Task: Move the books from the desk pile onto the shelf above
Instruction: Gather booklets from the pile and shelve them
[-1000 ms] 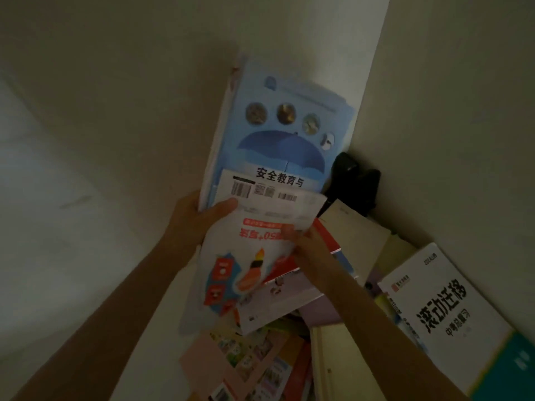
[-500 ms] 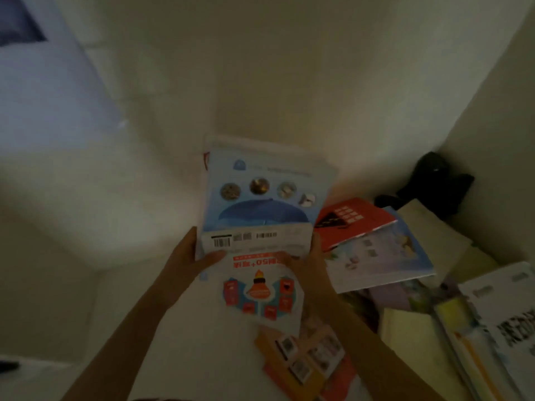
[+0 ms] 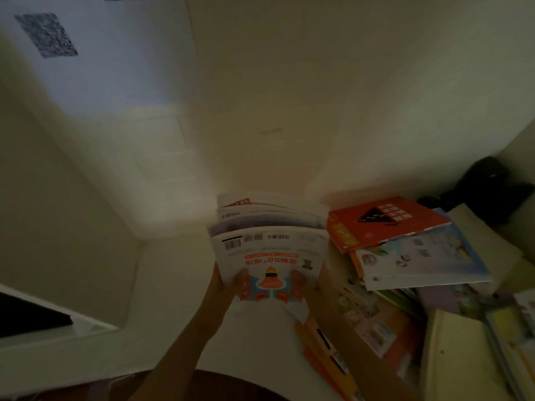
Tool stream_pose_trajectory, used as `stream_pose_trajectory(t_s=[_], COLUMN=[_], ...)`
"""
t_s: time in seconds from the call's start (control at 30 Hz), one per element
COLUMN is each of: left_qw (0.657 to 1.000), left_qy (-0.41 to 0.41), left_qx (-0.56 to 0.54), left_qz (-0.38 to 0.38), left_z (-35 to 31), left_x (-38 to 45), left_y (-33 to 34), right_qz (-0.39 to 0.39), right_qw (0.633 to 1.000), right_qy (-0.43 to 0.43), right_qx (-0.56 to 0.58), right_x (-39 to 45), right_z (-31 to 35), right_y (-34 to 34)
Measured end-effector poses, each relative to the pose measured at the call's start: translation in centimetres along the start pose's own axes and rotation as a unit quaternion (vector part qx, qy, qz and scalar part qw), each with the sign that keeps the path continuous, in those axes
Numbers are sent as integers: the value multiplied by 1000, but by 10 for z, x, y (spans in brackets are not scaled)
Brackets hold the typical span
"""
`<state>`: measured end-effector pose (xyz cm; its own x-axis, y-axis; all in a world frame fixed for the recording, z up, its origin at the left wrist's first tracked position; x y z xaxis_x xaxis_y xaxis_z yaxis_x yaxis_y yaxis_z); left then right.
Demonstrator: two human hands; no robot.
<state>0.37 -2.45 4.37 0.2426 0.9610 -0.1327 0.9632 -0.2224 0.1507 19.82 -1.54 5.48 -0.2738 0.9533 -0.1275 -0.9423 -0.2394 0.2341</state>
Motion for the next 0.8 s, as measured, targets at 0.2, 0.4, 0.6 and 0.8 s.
stream_pose_trajectory(t_s=[0.2,0.4,0.6,0.8], left_qw=[998,991,990,975], left_qy=[-44,-86,-13,123], left_qx=[-26,24,67,90], left_qz=[-32,-98,-125,-161], left_z=[19,6,-67,-166], left_x=[-13,-25,-48,-114], left_y=[-19,-32,-42,-49], right_qz=[-28,-78,-15,94], right_qw=[998,990,998,986], right_qy=[51,117,48,-63], right_qx=[-38,11,-40,-124], right_x=[9,-8,2,0], right_z=[-26,-56,-6,94], right_y=[13,42,72,122])
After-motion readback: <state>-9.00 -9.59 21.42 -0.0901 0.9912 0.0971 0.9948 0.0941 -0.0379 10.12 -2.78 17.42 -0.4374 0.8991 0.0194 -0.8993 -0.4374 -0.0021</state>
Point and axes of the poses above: each hand's wrist, its own x-axis towards the middle knuckle, its own y-axis out of the palm, z = x × y, the point moved 2 cm from there along x, towards the middle knuckle, and after that the axes turned 15 degrees about z, right-handed, at the moved point
